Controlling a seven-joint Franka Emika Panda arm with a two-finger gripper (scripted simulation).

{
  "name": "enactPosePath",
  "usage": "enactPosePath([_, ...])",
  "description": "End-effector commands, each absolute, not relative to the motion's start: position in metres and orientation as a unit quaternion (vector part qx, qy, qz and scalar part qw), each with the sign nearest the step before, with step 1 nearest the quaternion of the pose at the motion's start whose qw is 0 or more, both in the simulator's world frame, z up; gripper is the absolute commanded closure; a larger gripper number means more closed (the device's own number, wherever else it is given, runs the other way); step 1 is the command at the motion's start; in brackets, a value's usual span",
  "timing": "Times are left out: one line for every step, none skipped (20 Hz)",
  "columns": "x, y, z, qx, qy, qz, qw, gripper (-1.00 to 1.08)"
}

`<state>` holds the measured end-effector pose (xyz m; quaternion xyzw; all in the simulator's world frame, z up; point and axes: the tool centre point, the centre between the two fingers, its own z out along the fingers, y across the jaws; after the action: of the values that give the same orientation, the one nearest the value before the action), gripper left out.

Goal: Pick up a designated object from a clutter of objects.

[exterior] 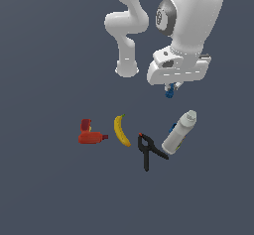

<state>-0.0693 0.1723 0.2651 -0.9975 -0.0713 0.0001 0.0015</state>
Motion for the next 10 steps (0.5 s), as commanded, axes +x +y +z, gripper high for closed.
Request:
enactPosePath([-0.068, 0.170, 0.290, -0.997, -0.071, 0.001, 0.002, 1.08])
enactPosePath([-0.068, 0.170, 0.300, -0.997, -0.071, 0.001, 0.002, 1.08])
enactPosePath([-0.067, 0.169, 0.310, -0.997, -0.071, 0.001, 0.002, 1.08])
enactPosePath([-0.066, 0.168, 0.320, -0.997, -0.071, 0.000, 0.001, 1.08])
enactPosePath([-0.065, 0.167, 0.330, -0.997, -0.071, 0.000, 0.001, 1.08])
enactPosePath([-0.064, 0.167, 0.340, -0.997, -0.071, 0.000, 0.001, 1.08])
enactPosePath([-0.064, 0.166, 0.349, -0.997, -0.071, 0.000, 0.001, 1.08])
enactPosePath([-0.063, 0.165, 0.358, -0.997, -0.071, 0.000, 0.001, 1.08])
enactPosePath([-0.062, 0.165, 0.367, -0.997, -0.071, 0.000, 0.001, 1.08])
enactPosePath([-0.061, 0.164, 0.374, -0.998, -0.071, 0.000, 0.001, 1.08])
